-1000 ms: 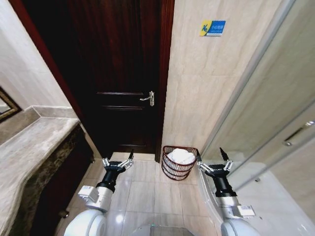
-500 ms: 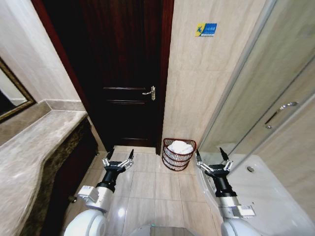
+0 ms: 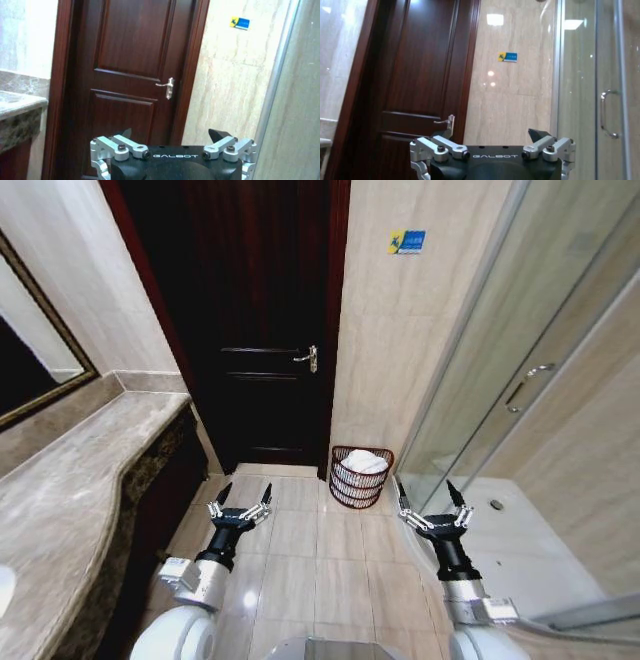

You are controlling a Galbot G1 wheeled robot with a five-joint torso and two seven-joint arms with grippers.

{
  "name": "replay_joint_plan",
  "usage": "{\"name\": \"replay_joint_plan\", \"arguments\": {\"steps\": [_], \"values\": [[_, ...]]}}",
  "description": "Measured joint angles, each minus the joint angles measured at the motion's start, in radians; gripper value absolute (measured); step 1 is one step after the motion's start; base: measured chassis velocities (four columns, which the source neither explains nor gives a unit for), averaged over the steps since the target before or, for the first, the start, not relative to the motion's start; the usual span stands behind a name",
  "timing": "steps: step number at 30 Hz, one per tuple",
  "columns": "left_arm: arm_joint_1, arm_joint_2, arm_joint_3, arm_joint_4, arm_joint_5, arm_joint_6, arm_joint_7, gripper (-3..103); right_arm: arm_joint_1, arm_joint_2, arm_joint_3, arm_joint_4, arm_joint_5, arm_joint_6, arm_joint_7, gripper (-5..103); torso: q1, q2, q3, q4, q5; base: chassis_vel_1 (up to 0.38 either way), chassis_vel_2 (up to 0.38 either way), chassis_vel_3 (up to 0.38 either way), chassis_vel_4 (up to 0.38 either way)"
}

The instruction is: Discard the used towel into the hamper.

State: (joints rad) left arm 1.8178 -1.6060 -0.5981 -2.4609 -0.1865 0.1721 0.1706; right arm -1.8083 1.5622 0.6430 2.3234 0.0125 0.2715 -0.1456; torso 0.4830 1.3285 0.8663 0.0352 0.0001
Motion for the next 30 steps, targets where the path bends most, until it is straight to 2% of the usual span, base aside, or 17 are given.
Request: {"name": "replay_joint_plan", "arguments": {"steps": [23, 30], "values": [[0.000, 0.000, 0.000, 0.000, 0.000, 0.000, 0.000, 100, 0.000, 0.000, 0.000, 0.000, 0.000, 0.000, 0.000, 100, 0.000, 0.000, 0.000, 0.0000, -0.0003, 0.215, -0.214, -0.210, 0.217], [0.000, 0.000, 0.000, 0.000, 0.000, 0.000, 0.000, 100, 0.000, 0.000, 0.000, 0.000, 0.000, 0.000, 0.000, 100, -0.001, 0.000, 0.000, -0.0002, -0.0001, 0.139, -0.129, -0.121, 0.117]]}}
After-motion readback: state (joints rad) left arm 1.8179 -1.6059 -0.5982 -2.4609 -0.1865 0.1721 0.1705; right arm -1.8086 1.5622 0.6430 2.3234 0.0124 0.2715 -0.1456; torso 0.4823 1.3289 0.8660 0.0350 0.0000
